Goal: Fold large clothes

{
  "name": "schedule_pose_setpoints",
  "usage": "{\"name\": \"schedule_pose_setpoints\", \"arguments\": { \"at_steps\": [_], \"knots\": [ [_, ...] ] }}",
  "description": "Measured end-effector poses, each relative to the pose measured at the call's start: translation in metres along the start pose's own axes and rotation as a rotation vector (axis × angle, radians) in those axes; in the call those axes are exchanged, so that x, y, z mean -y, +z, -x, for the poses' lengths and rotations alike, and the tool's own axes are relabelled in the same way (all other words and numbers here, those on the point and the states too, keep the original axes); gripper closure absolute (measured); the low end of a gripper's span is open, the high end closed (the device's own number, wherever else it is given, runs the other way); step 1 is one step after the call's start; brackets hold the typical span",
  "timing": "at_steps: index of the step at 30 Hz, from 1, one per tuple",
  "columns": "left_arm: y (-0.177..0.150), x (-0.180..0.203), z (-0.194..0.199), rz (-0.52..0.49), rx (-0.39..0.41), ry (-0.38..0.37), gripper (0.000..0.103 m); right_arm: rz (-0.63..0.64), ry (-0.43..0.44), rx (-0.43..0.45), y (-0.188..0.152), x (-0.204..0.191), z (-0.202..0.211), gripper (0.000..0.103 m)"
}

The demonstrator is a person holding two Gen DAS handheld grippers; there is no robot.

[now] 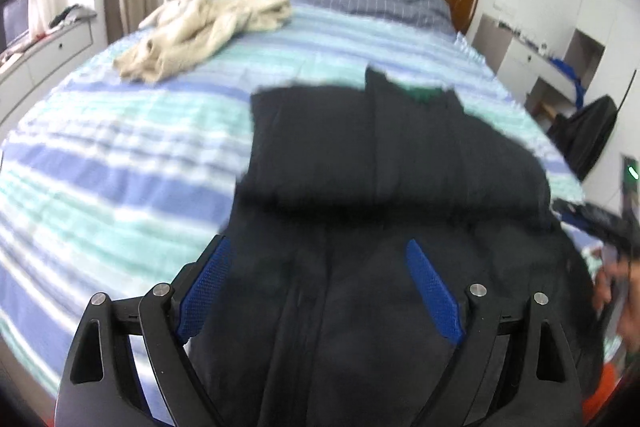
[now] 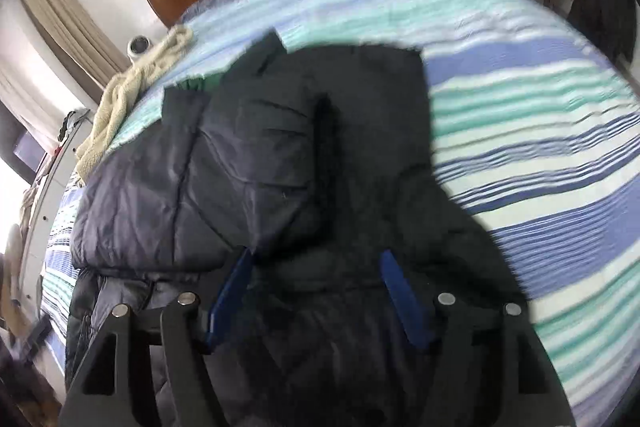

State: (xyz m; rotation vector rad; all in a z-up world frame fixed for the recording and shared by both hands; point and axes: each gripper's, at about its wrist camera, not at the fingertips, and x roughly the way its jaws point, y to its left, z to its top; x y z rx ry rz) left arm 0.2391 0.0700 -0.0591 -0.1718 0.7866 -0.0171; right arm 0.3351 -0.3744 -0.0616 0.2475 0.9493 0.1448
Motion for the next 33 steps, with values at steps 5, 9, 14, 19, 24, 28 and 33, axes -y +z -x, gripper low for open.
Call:
{"name": "schedule_pose_setpoints", "arguments": {
  "at_steps": [5,9,14,19,24,28,33],
  "knots": [
    [0.053,0.023,-0.056,-0.083,0.040,0.067,0.013,0.160,0.104,0.139,0.035,-0.045,0.025,0.034],
    [0.041,0.026,-0.113,-0.127,-0.011,0.202,0.013,0.183,0.106,0.159,0.051,-0.059,-0.019,0.034],
    [0.011,0.004,-0.141,-0.062,-0.060,0.172,0.003,0.108,0.112,-0.034,0.028,-0.020,-0.100,0.035],
    [0.014,0.004,-0.132,-0.065,-0.084,0.166,0.004,0.137,0.066,-0.015,0.023,-0.025,-0.103,0.035],
    [0.048,0.012,-0.094,-0.047,0.017,0.086,0.004,0.120,0.088,0.032,0.016,-0.020,-0.098,0.035],
    [0.091,0.016,-0.118,-0.026,0.047,0.106,0.003,0.116,0.093,0.041,0.017,-0.016,-0.099,0.035],
    [0.101,-0.013,-0.210,0.052,-0.107,0.219,0.002,0.115,0.096,0.049,0.016,-0.014,-0.099,0.035]
  ]
}}
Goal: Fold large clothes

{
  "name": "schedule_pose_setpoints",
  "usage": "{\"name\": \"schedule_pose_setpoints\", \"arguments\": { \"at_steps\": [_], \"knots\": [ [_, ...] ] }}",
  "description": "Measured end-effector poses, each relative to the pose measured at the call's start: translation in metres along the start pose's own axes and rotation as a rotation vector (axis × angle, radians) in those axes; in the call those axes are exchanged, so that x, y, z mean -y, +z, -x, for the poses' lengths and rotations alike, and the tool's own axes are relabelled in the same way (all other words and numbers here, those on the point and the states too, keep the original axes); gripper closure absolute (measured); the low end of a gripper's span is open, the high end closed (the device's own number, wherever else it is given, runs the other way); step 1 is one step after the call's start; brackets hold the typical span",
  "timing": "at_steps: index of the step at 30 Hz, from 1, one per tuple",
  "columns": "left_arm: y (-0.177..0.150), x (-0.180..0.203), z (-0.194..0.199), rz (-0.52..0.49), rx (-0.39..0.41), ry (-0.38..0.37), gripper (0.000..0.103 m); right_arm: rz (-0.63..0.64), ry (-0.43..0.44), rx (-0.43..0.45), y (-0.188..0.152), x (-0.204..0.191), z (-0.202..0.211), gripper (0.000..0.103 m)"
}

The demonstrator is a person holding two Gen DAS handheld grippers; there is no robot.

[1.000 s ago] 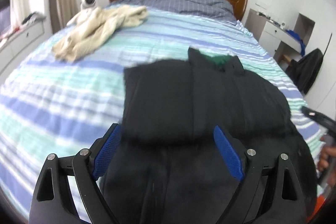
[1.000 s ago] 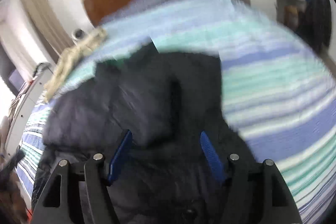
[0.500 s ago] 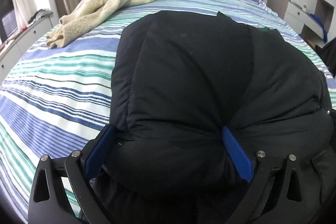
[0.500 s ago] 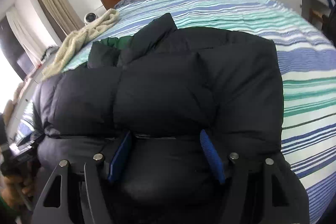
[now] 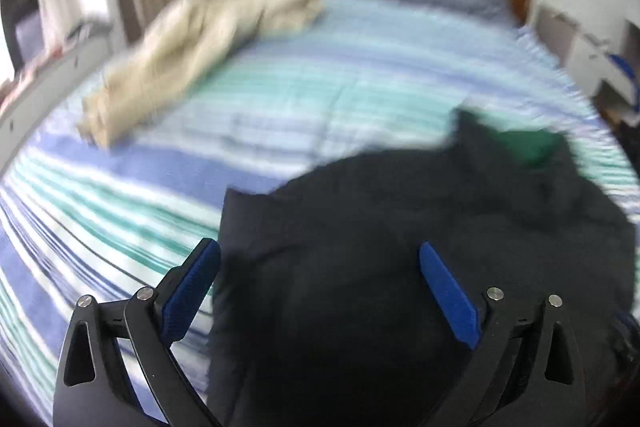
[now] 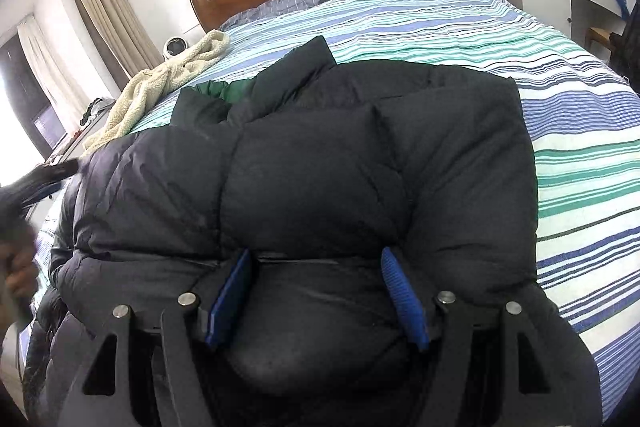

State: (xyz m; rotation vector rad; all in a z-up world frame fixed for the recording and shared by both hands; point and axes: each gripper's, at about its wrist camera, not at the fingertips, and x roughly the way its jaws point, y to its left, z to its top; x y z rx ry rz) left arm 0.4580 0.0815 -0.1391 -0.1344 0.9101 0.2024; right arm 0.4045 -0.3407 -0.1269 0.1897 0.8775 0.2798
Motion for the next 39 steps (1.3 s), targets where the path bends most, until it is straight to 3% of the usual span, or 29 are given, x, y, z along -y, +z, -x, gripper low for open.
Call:
{"name": "schedule_pose_setpoints", "arguments": {
  "at_steps": [2,4,15,18,21,25,29,31,34,39],
  "knots": [
    [-0.006,-0.020,-0.030,0.119,-0.073,-0.097,0.000,0.002,0.004,0.007,-0.002,0.001,0.002,0.035],
    [-0.012,-0.032,-0.039,0.188,-0.072,-0.161,0.000,0.002,0.004,0.010,-0.003,0.001,0.002,0.035],
    [-0.022,-0.023,-0.027,0.144,-0.046,-0.106,0.000,0.006,-0.007,0.019,-0.006,0.001,-0.002,0.035],
    [-0.025,-0.022,0.000,0.113,-0.072,-0.081,0.002,0.008,-0.013,0.015,-0.005,0.001,-0.002,0.035],
    [-0.036,-0.020,0.053,0.059,-0.035,-0.168,0.001,0.010,-0.016,0.014,-0.004,0.000,-0.003,0.034],
    [-0.076,0.005,0.126,-0.169,-0.008,-0.191,0.001,0.017,-0.025,0.011,-0.003,-0.002,-0.002,0.034],
    [-0.117,0.029,0.162,-0.307,-0.032,-0.221,0.001,0.054,-0.078,-0.026,0.005,-0.012,0.004,0.034],
    [-0.131,0.037,0.170,-0.303,-0.047,-0.243,0.001,0.094,-0.133,-0.053,0.007,-0.024,0.021,0.034],
    [-0.150,0.041,0.183,-0.278,-0.053,-0.258,0.001,0.130,-0.110,-0.059,-0.002,-0.046,0.065,0.034],
    [-0.184,0.050,0.180,-0.266,-0.058,-0.254,0.001,0.216,-0.046,-0.161,-0.066,-0.078,0.130,0.033]
  ]
}}
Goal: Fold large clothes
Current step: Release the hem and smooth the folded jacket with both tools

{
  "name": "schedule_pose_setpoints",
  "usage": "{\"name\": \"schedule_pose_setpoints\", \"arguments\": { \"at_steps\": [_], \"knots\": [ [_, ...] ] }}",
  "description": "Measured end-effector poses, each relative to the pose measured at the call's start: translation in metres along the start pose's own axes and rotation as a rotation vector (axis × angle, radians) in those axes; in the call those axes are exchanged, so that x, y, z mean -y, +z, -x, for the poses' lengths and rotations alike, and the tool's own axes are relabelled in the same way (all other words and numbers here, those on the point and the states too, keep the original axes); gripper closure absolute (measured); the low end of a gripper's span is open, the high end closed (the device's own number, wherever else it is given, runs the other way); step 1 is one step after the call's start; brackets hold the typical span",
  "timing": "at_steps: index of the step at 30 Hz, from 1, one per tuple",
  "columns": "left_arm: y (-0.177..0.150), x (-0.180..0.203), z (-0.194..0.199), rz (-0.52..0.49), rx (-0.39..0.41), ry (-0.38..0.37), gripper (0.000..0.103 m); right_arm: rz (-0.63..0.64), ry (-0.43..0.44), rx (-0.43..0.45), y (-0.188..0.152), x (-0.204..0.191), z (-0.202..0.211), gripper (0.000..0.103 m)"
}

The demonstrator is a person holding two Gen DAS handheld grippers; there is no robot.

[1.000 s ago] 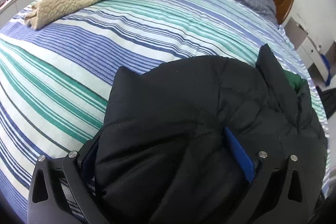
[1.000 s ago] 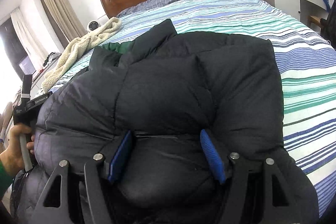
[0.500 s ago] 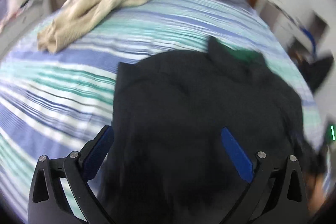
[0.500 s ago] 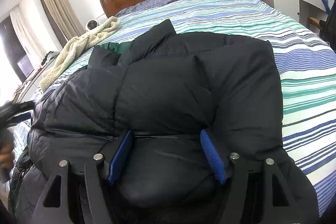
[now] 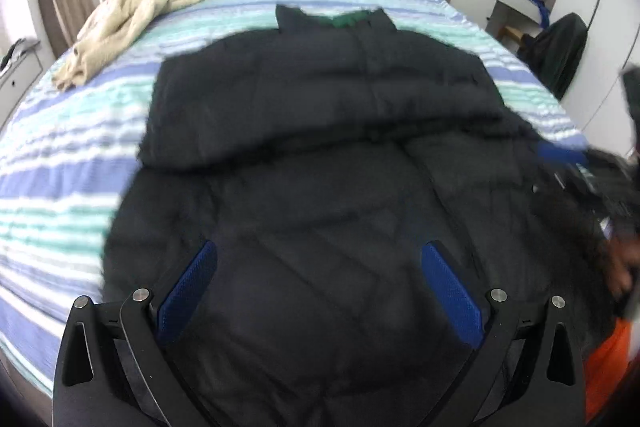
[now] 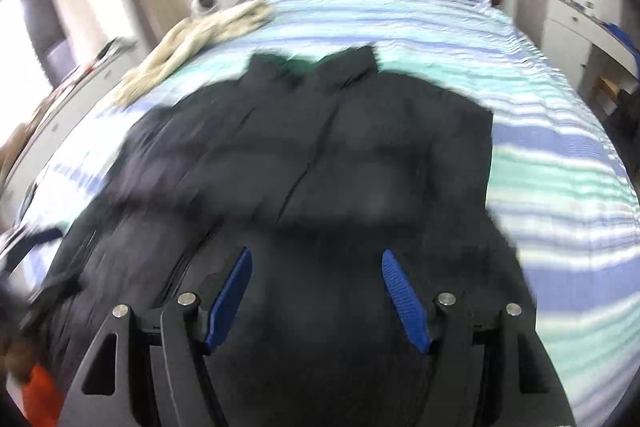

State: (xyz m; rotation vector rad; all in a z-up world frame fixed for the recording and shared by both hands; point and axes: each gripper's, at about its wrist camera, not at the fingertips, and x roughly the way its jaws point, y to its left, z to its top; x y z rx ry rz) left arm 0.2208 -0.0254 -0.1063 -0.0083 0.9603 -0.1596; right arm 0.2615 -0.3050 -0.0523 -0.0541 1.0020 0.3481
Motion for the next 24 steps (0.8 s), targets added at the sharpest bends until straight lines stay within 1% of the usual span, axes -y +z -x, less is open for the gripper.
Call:
{"name": "schedule_pose_setpoints", "arguments": {
  "at_steps": [3,4,5,6,7,10,12,14,24],
  "knots": [
    [-0.027,0.005,-0.019,-0.005,-0.004,0.046,0.000,0.003,-0.028,-0.061,-0.050,-0.009,-0.001,0.033],
    [-0.034,0.002,-0.023,0.009,0.020,0.037,0.000,-0.002,-0.032,-0.075,-0.061,-0.009,-0.006,0.033],
    [-0.039,-0.001,-0.025,0.024,0.052,0.020,0.000,-0.036,-0.020,-0.046,-0.075,-0.005,-0.009,0.033],
    [-0.042,-0.002,-0.027,0.030,0.071,0.012,0.000,-0.072,-0.001,0.026,-0.085,0.000,-0.006,0.033],
    [-0.044,-0.003,-0.029,0.035,0.087,0.007,0.000,-0.083,0.010,0.063,-0.090,0.003,-0.005,0.032],
    [-0.042,-0.001,-0.033,0.027,0.104,0.035,0.000,-0.095,0.007,0.125,-0.095,0.005,-0.010,0.031],
    [-0.042,0.002,-0.034,0.017,0.105,0.047,0.000,-0.078,-0.025,0.147,-0.097,0.002,-0.013,0.030],
    [-0.041,0.001,-0.034,0.018,0.106,0.043,0.000,-0.055,-0.047,0.155,-0.099,-0.001,-0.014,0.030],
    [-0.051,0.003,-0.034,0.015,0.128,0.046,0.000,-0.045,-0.060,0.165,-0.101,-0.004,-0.018,0.030]
  ]
}}
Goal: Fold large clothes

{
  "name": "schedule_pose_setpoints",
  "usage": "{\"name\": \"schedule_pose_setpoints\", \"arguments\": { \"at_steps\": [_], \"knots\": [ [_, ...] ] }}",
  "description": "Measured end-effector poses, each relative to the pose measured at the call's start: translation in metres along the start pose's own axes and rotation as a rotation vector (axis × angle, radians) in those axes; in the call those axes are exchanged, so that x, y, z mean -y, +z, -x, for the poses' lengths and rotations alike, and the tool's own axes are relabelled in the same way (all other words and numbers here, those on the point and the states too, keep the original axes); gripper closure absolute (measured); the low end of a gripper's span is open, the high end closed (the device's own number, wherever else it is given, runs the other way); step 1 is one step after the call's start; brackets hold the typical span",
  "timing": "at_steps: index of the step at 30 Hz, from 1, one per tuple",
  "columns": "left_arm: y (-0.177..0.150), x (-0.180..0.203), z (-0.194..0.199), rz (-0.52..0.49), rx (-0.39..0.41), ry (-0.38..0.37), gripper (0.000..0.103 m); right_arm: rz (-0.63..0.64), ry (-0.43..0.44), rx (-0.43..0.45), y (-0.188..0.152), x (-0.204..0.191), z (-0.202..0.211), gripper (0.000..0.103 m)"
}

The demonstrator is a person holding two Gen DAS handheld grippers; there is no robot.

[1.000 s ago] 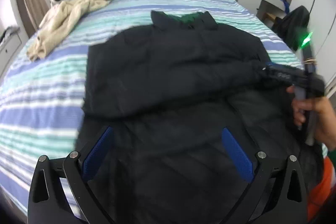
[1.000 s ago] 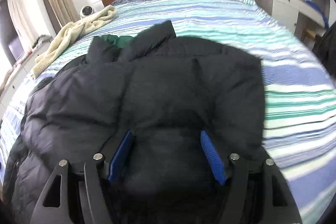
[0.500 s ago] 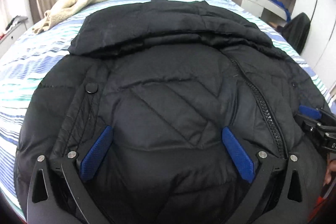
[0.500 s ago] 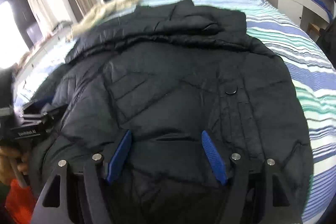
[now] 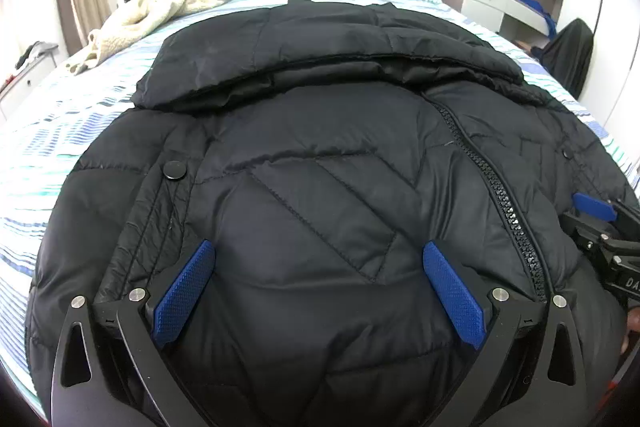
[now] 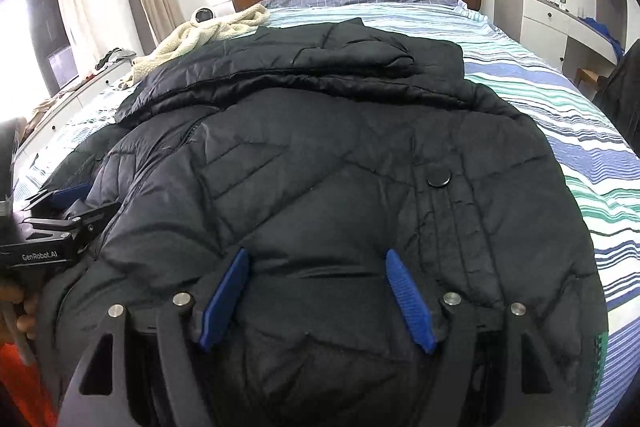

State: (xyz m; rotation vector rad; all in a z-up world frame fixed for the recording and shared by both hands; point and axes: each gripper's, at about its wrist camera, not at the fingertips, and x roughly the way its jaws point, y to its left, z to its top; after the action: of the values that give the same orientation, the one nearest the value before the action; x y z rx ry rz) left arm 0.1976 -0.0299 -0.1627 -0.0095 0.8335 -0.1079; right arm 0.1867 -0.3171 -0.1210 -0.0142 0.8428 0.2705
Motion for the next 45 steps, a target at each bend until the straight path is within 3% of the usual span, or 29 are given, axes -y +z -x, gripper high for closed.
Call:
{"name": "schedule_pose_setpoints", "arguments": {
  "at_steps": [6,10,13,17,20,22,25,28,31,34,35,36,37,41,42,44,45],
  "knots": [
    [-0.001,0.001,0.001,0.001,-0.008,0.001,0.000,0.007,-0.008,-0.007,-0.001,-0.003,0.000,0.030],
    [-0.001,-0.002,0.012,-0.017,-0.086,-0.002,0.000,-0.001,-0.023,-0.080,0.007,-0.005,0.002,0.030],
    [-0.015,-0.016,0.039,-0.038,-0.127,-0.055,0.001,-0.016,-0.008,-0.177,0.012,-0.004,0.023,0.030],
    [-0.040,-0.034,0.085,-0.097,-0.182,-0.111,0.001,-0.024,0.054,-0.208,-0.005,0.012,0.071,0.030],
    [-0.055,-0.047,0.119,-0.156,-0.212,-0.081,0.001,-0.055,0.011,-0.228,-0.023,0.034,0.105,0.030],
    [-0.057,-0.062,0.139,-0.111,-0.185,-0.069,0.001,-0.111,0.015,-0.201,-0.029,0.052,0.127,0.030],
    [-0.054,-0.095,0.144,0.051,-0.155,-0.035,0.001,-0.184,-0.054,-0.171,-0.033,0.077,0.144,0.030],
    [-0.061,-0.121,0.127,0.213,-0.206,-0.050,0.001,-0.249,-0.075,-0.178,-0.036,0.102,0.145,0.030],
    [-0.073,-0.120,0.108,0.247,-0.283,-0.137,0.001,-0.320,0.027,-0.180,-0.041,0.117,0.143,0.030],
    [-0.084,-0.105,0.095,0.202,-0.350,-0.149,0.002,-0.340,0.124,-0.228,-0.049,0.116,0.129,0.030],
    [-0.086,-0.102,0.093,0.200,-0.360,-0.152,0.006,-0.324,0.141,-0.262,-0.053,0.113,0.121,0.030],
    [-0.088,-0.099,0.091,0.207,-0.374,-0.169,0.019,-0.304,0.140,-0.294,-0.057,0.109,0.114,0.030],
    [-0.090,-0.098,0.089,0.224,-0.395,-0.193,0.025,-0.286,0.139,-0.309,-0.059,0.104,0.110,0.030],
    [-0.086,-0.103,0.098,0.272,-0.411,-0.210,0.070,-0.240,0.138,-0.317,-0.059,0.094,0.109,0.030],
    [-0.085,-0.104,0.103,0.288,-0.409,-0.230,0.077,-0.244,0.146,-0.319,-0.058,0.094,0.110,0.032],
    [-0.081,-0.102,0.109,0.278,-0.403,-0.232,0.080,-0.236,0.152,-0.322,-0.054,0.094,0.113,0.054],
    [-0.079,-0.099,0.114,0.262,-0.398,-0.224,0.082,-0.233,0.169,-0.327,-0.052,0.095,0.114,0.072]
  ]
}}
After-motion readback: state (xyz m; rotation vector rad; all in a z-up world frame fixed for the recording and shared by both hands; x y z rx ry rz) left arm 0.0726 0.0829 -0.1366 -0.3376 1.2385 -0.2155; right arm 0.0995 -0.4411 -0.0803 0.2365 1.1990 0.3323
